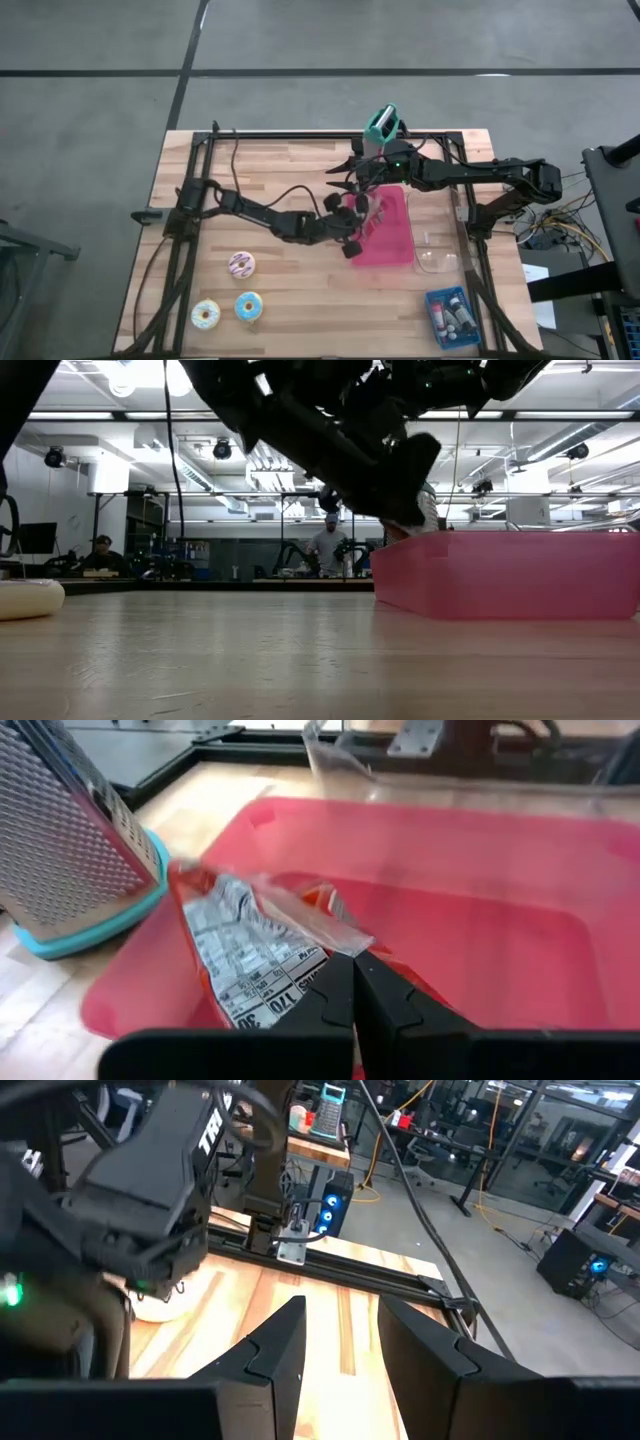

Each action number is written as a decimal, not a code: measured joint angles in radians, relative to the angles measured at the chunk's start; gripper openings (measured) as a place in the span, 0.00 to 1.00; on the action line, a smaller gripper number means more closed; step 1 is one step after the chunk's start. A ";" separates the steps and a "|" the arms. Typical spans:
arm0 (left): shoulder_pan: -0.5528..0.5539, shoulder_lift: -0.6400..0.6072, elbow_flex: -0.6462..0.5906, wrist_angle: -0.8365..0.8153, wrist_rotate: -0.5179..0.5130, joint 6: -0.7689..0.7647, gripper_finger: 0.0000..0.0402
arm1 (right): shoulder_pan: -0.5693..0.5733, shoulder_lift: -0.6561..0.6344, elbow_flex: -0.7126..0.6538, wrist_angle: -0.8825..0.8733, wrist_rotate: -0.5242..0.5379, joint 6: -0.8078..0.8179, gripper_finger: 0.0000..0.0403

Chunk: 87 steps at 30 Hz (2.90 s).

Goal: Pick & Place Food Item
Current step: Put the popcorn bag into the pink bin, then put the purple donut into the transparent bin

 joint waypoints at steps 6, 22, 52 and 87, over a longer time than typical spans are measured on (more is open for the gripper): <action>0.000 0.045 0.009 0.004 0.025 0.004 0.00 | 0.000 0.000 0.000 0.000 0.000 0.000 0.30; 0.005 0.057 0.020 -0.050 0.129 0.005 0.00 | 0.000 0.000 0.000 0.000 0.000 0.000 0.30; 0.005 0.049 0.030 -0.069 0.130 0.011 0.38 | 0.000 0.000 0.000 0.000 0.000 0.000 0.30; -0.126 -0.353 -0.396 -0.116 -0.260 -0.039 0.38 | 0.000 0.000 0.000 0.000 0.000 0.000 0.30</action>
